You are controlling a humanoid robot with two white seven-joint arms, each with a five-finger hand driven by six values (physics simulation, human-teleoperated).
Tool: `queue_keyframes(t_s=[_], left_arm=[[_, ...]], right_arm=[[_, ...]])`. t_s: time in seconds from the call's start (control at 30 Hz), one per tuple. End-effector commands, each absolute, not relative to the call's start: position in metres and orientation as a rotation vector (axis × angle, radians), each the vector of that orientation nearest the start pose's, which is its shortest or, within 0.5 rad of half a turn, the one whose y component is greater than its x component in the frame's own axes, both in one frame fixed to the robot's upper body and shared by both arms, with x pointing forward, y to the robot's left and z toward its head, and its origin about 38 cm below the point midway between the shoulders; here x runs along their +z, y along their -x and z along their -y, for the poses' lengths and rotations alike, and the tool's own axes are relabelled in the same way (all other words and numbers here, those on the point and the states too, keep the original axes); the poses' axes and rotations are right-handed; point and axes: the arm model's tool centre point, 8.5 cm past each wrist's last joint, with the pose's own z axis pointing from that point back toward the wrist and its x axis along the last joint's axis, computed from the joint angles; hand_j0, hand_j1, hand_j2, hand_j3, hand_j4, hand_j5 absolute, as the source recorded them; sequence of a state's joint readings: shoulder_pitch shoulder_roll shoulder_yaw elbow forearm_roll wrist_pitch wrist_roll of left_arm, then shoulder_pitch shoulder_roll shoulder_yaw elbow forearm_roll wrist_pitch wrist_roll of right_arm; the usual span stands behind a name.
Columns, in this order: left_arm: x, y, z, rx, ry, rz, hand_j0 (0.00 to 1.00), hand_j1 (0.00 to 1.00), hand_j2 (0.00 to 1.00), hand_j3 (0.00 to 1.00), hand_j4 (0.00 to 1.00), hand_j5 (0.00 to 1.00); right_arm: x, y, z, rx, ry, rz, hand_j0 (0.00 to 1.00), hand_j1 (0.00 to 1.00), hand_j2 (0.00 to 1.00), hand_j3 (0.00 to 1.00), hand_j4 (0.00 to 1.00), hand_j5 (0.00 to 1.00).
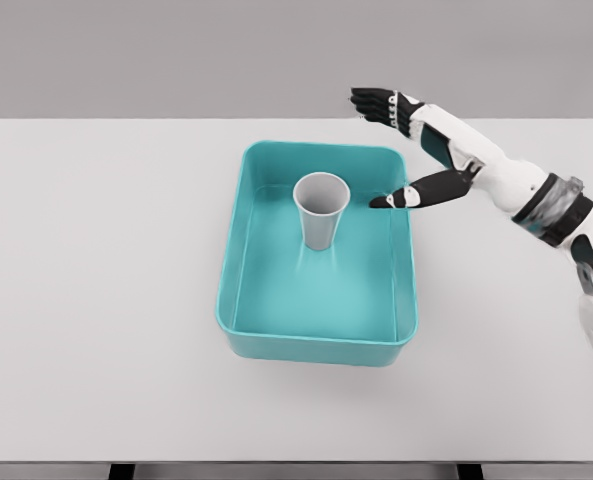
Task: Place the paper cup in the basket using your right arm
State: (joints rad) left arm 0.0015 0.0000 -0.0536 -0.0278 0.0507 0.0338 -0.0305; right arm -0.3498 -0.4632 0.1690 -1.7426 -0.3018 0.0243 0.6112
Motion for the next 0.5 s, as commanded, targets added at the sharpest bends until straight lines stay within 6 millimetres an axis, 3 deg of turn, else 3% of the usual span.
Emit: queue_keyframes(t_s=[0.0, 0.13, 0.27, 0.47], left_arm=[[-0.263, -0.005, -0.269, -0.003, -0.055, -0.008, 1.0, 1.0, 1.0, 1.0, 1.0, 1.0], [-0.263, -0.005, -0.269, -0.003, -0.055, -0.008, 1.0, 1.0, 1.0, 1.0, 1.0, 1.0], [-0.263, -0.005, -0.269, -0.003, -0.055, -0.008, 1.0, 1.0, 1.0, 1.0, 1.0, 1.0], [-0.263, -0.005, -0.269, -0.003, -0.055, -0.008, 1.0, 1.0, 1.0, 1.0, 1.0, 1.0]], right_arm=[[0.263, -0.406, 0.271, 0.965, -0.296, 1.804, 0.99, 0.99, 0.99, 0.99, 0.99, 0.99], [0.248, -0.387, 0.301, 1.03, -0.222, 1.805, 0.99, 0.99, 0.99, 0.99, 0.99, 0.99], [0.234, -0.37, 0.313, 1.054, -0.222, 1.815, 0.99, 0.99, 0.99, 0.99, 0.99, 0.99], [0.236, -0.368, 0.32, 1.07, -0.198, 1.808, 1.0, 1.0, 1.0, 1.0, 1.0, 1.0]])
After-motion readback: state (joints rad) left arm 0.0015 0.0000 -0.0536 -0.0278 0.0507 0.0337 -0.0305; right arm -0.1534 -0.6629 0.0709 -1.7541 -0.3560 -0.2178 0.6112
